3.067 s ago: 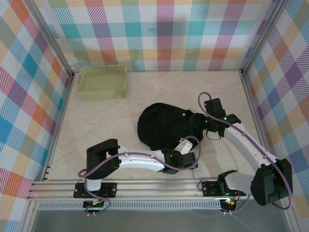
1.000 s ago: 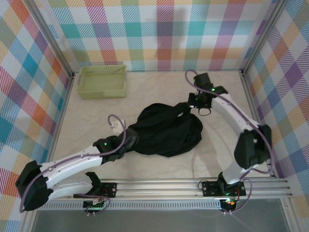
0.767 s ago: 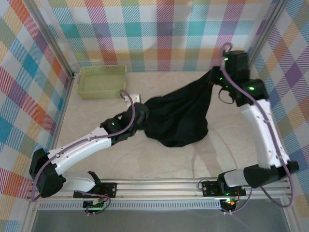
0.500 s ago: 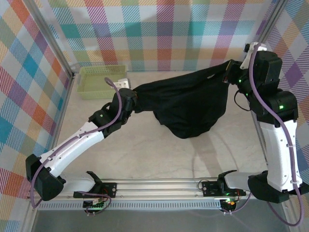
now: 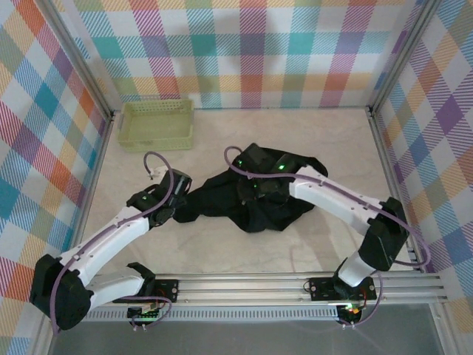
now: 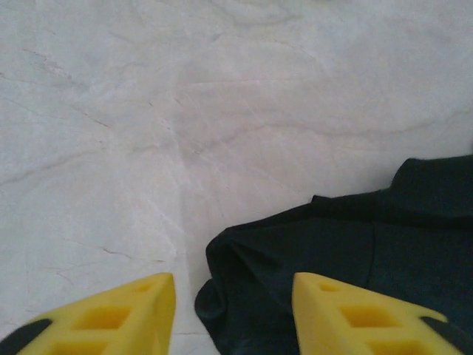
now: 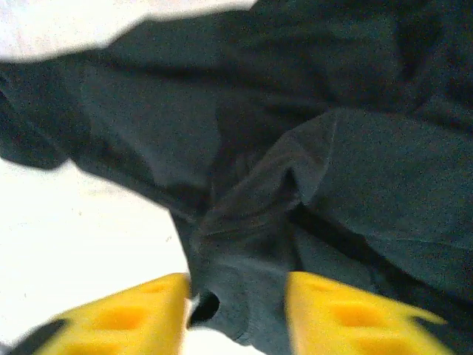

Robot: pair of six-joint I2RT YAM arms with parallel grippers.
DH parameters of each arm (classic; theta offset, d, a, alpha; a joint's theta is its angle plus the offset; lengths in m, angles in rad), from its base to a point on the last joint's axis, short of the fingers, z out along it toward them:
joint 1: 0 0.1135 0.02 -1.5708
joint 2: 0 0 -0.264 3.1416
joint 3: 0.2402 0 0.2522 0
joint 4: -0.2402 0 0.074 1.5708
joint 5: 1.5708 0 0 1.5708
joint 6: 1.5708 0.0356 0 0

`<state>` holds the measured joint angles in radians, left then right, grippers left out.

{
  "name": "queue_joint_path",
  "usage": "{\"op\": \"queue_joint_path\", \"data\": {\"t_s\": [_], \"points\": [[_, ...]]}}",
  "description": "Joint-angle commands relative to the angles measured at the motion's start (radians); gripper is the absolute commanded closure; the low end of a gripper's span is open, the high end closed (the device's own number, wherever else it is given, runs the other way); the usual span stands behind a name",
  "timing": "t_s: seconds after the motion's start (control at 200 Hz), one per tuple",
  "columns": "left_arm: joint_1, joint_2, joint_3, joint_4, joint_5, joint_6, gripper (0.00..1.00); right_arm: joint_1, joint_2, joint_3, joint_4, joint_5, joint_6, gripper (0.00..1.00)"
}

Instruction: Fold the inside-out t-shirt

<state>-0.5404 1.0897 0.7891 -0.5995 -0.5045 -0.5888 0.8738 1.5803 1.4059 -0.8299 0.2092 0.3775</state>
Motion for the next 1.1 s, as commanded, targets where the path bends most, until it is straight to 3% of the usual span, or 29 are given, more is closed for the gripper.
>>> {"op": "queue_joint_path", "data": {"t_s": [0.0, 0.11, 0.23, 0.38, 0.495, 0.665, 0.745, 0.825, 0.935, 1.0, 1.095], "points": [[0.000, -0.019, 0.029, -0.034, 0.049, -0.014, 0.50, -0.010, -0.104, 0.012, 0.040, 0.060, 0.028, 0.34], [-0.106, 0.021, 0.089, -0.007, 0.076, -0.006, 0.43, -0.110, -0.166, -0.016, -0.002, 0.105, 0.031, 0.30], [-0.253, 0.174, 0.197, 0.043, 0.131, -0.004, 0.34, -0.291, -0.226, -0.121, 0.005, 0.027, 0.044, 0.30], [-0.422, 0.450, 0.379, 0.055, 0.121, 0.031, 0.26, -0.491, -0.237, -0.250, 0.062, -0.114, 0.057, 0.34], [-0.446, 0.609, 0.468, 0.056, 0.159, 0.029, 0.23, -0.522, -0.207, -0.305, 0.085, -0.118, 0.059, 0.35], [-0.448, 0.728, 0.525, 0.064, 0.148, 0.052, 0.21, -0.521, -0.153, -0.384, 0.135, -0.153, 0.070, 0.35], [-0.440, 0.770, 0.545, 0.067, 0.142, 0.067, 0.31, -0.522, -0.124, -0.412, 0.161, -0.171, 0.070, 0.36], [-0.411, 0.804, 0.562, 0.063, 0.161, 0.070, 0.53, -0.522, -0.092, -0.415, 0.168, -0.171, 0.066, 0.42], [-0.373, 0.797, 0.560, 0.078, 0.165, 0.067, 0.83, -0.522, -0.086, -0.402, 0.175, -0.149, 0.049, 0.60], [-0.359, 0.765, 0.553, 0.104, 0.173, 0.079, 0.90, -0.519, -0.103, -0.386, 0.161, -0.117, 0.037, 0.63], [-0.354, 0.729, 0.564, 0.130, 0.195, 0.099, 0.94, -0.497, -0.155, -0.363, 0.134, -0.069, 0.017, 0.58]]}}
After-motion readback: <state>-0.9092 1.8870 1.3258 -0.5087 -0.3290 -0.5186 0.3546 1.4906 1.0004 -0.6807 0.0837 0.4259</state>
